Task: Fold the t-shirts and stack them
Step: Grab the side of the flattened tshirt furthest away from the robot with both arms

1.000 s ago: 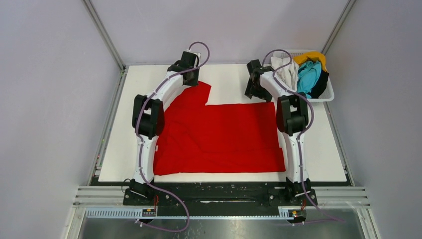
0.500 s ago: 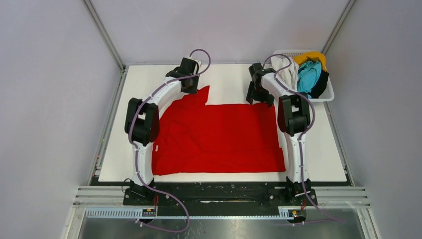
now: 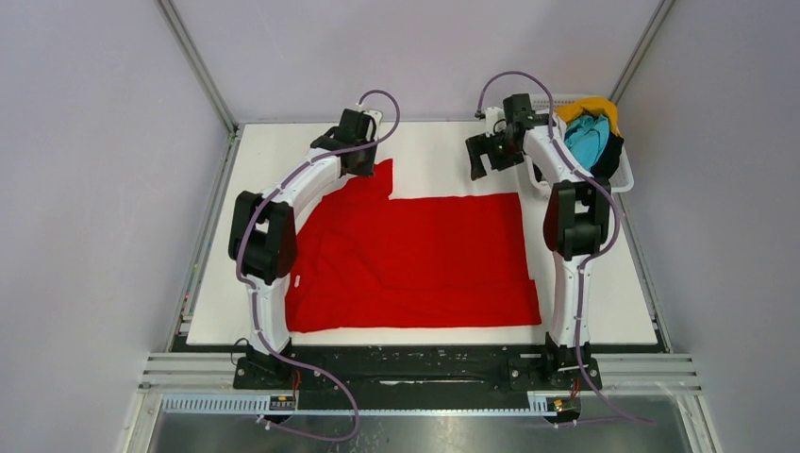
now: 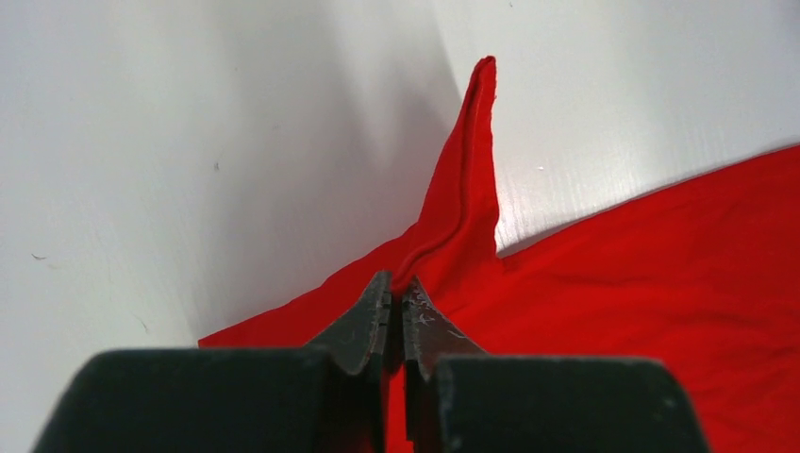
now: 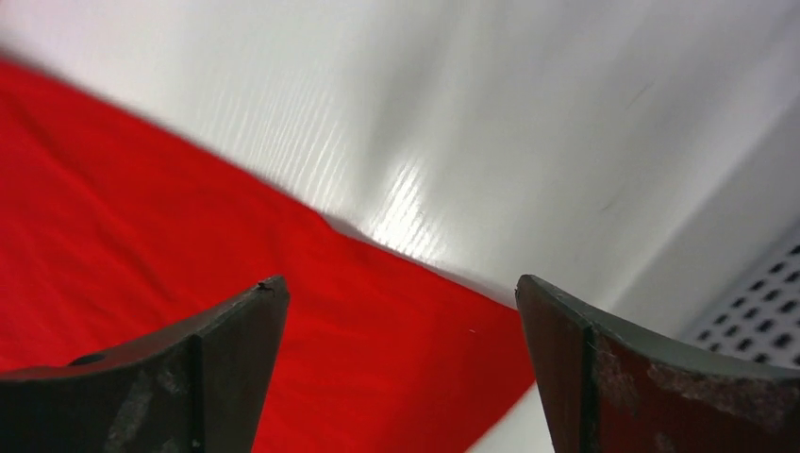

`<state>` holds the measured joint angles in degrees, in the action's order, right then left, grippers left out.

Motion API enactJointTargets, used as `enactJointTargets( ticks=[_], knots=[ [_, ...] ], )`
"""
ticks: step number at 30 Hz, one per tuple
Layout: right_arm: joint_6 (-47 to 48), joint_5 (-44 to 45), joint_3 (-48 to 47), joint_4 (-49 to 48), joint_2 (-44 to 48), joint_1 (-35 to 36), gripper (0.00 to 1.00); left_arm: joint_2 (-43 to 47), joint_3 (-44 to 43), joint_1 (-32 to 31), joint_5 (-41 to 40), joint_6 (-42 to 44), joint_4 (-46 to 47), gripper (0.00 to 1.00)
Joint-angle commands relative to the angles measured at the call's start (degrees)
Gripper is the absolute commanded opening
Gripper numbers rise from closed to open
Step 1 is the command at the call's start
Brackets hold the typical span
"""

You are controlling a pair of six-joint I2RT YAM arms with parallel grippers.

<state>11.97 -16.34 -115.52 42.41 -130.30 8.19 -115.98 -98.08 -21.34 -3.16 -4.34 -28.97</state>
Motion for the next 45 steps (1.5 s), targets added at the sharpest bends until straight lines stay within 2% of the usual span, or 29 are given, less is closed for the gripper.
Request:
enactJointTargets(
  ticks=[1, 4, 8, 12, 18, 26, 30, 31, 34, 37, 45],
  knots=[
    [31.0, -3.6, 4.4, 1.1, 6.2, 0.6, 1.00, 3.3, 0.2, -0.1, -1.7, 1.4, 1.9, 0.00],
    [40.2, 0.8, 6.2, 2.3, 5.9, 0.6, 0.99, 3.4, 0.1, -0.1, -1.6, 1.5, 1.9, 0.00],
    [47.3, 5.7, 4.2, 8.4, 2.9, 0.6, 0.99, 3.5, 0.2, -0.1, -1.3, 1.5, 1.9, 0.00],
    [48.9, 7.8, 2.7, 9.9, -0.1, 0.4, 0.99, 3.2, 0.3, -0.1, -0.8, 1.3, 1.9, 0.00],
    [50.2, 6.8, -4.7, 16.8, -5.9, 0.2, 0.96, 4.1, 1.0, -0.2, -1.2, 1.2, 1.9, 0.00],
    [52.1, 6.1, -9.1, 22.5, -10.1, -0.4, 0.82, 5.3, 1.7, -0.2, -1.6, 1.0, 2.1, 0.00],
    [52.0, 5.3, -9.0, 24.1, -10.7, -0.4, 0.71, 5.3, 1.7, -0.5, -1.5, 1.3, 2.1, 0.00],
    [52.0, 5.2, -8.9, 24.4, -10.6, -0.4, 0.66, 5.2, 1.6, -0.5, -1.5, 1.5, 2.1, 0.00],
    [51.7, 4.7, -9.0, 24.9, -10.1, -0.4, 0.36, 5.2, 1.5, -0.8, -1.7, 2.1, 2.1, 0.00],
    [51.4, 4.4, -8.8, 24.6, -8.9, -0.3, 0.22, 5.4, 1.6, -1.0, -1.6, 2.7, 2.0, 0.00],
    [51.0, 4.6, -0.2, 20.5, 0.1, 1.8, 0.07, 9.5, 5.8, -3.2, -4.4, 6.4, 2.1, 0.00]
  ],
)
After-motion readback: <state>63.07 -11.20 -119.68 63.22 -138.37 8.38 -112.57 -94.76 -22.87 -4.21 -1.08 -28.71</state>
